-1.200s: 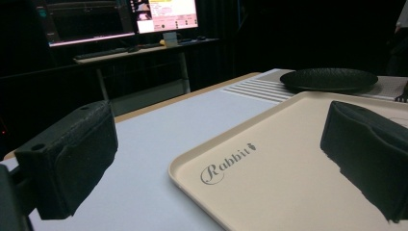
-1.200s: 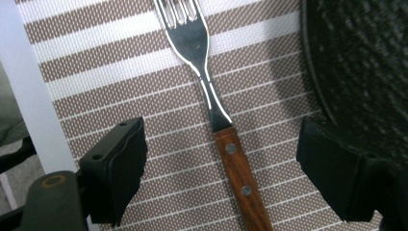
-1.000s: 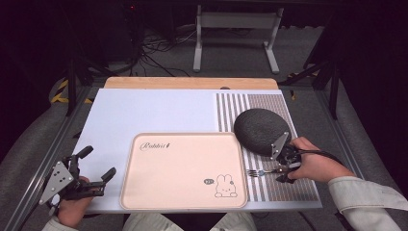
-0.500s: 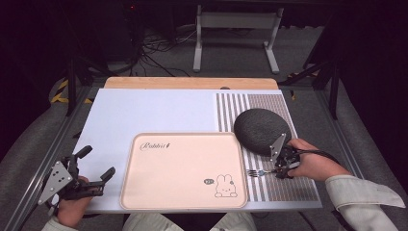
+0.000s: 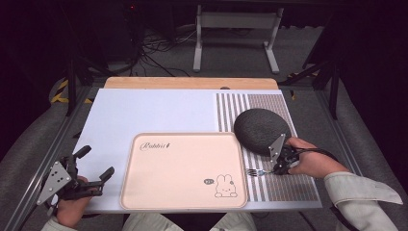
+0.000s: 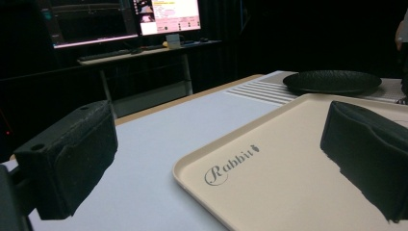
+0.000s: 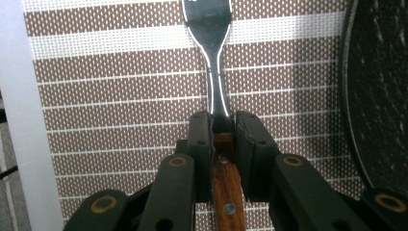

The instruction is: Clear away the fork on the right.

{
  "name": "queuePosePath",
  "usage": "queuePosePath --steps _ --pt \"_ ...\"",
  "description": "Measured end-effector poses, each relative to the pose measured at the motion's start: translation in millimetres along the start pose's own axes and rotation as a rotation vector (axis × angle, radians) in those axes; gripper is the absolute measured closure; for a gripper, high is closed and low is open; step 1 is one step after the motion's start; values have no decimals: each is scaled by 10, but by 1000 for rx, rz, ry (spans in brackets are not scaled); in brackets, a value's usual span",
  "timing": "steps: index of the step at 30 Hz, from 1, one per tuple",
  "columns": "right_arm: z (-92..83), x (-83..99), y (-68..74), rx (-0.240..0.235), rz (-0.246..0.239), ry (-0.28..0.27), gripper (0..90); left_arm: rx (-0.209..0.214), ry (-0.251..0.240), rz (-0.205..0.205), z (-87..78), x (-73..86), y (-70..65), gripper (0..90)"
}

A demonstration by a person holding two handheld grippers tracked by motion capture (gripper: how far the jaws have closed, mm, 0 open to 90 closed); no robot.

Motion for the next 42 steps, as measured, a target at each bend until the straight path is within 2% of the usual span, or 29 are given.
queuePosePath --steps 12,17,23,28,29,42 --pt "-36 24 38 2 -6 -7 790 1 0 1 0 -1 -2 1" --pt "-179 -1 83 33 -23 -29 790 1 1 2 0 -1 -3 1" --pt "-341 -65 129 70 -23 -65 790 2 1 2 -1 -2 -3 1" --pt "-433 -122 161 88 -27 -77 791 2 1 -1 1 0 -2 1" --pt "-450 -135 155 94 -42 -83 791 2 1 0 1 0 -3 1" --pt "-692 -341 223 136 -42 -131 791 2 0 -1 0 -2 -1 1"
Point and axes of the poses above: each handheld gripper's, and its own axes: z roughly forward along the jaws, x roughly out of its underside, y roughly to its left, the point moved 3 cm from there along z, roughly forward along the jaws, and after that the axes turned 14 degrees about -x, right-handed, at the moved point
